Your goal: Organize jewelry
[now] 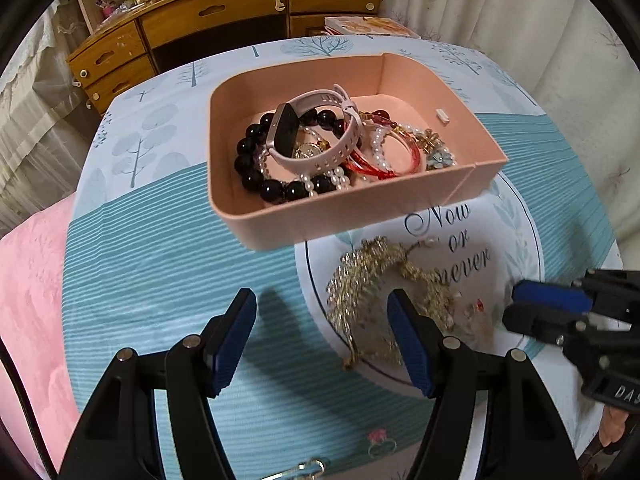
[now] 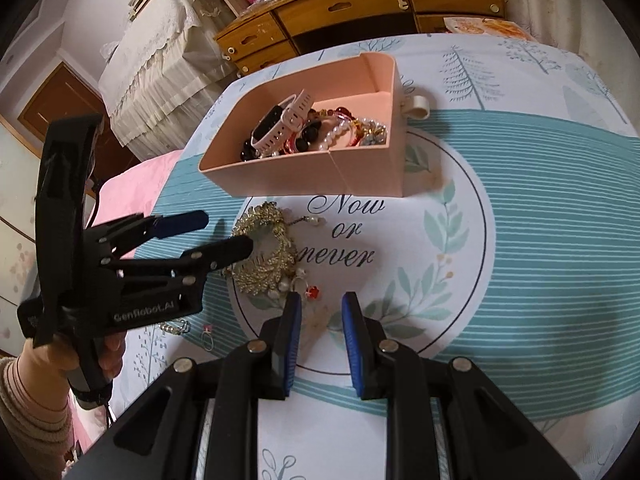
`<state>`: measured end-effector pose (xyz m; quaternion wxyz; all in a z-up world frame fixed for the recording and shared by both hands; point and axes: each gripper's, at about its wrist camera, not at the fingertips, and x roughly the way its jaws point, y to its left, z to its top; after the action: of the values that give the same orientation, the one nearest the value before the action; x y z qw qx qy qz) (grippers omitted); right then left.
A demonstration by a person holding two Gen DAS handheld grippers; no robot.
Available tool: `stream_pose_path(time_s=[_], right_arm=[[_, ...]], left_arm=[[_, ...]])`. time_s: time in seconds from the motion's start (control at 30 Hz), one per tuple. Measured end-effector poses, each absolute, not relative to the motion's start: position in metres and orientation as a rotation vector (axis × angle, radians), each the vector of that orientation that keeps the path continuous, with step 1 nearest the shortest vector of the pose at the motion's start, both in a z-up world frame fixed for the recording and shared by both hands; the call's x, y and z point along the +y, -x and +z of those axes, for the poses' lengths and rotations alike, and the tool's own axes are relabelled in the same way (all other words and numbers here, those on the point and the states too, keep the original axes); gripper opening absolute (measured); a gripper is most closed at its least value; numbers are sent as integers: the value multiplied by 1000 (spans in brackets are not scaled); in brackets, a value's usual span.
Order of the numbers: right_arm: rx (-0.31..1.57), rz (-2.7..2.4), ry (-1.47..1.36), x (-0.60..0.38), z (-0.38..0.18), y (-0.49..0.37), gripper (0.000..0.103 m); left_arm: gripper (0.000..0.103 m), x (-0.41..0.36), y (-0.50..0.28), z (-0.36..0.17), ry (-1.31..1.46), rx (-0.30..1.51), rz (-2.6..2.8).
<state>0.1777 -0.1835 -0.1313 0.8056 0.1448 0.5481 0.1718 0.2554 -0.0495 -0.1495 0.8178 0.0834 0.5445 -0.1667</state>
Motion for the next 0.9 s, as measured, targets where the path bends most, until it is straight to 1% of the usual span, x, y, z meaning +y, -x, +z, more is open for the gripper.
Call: stream_pose_path(time_s=[0.4, 0.47, 0.5, 0.53, 0.6, 0.9], right_arm=[[1189, 385, -336, -186, -138, -186, 21], [1188, 387, -341, -187, -138, -186, 21], [1187, 387, -342, -188, -139, -185, 21], [1187, 387, -343, -189, -139, -185, 21], [1187, 387, -342, -188, -139, -184, 21], [1175, 395, -302, -183, -137, -181, 21]], left_arm=[[65, -62, -267, -157, -222, 1148, -378], [56, -64, -267, -156, -221, 1137, -387], [45, -65, -266, -155, -223, 1134, -392], [29, -67, -266, -154, -224, 1132, -400], [25, -69, -265, -152, -219, 1137, -398], [24, -41, -251, -142, -108, 1126, -367]])
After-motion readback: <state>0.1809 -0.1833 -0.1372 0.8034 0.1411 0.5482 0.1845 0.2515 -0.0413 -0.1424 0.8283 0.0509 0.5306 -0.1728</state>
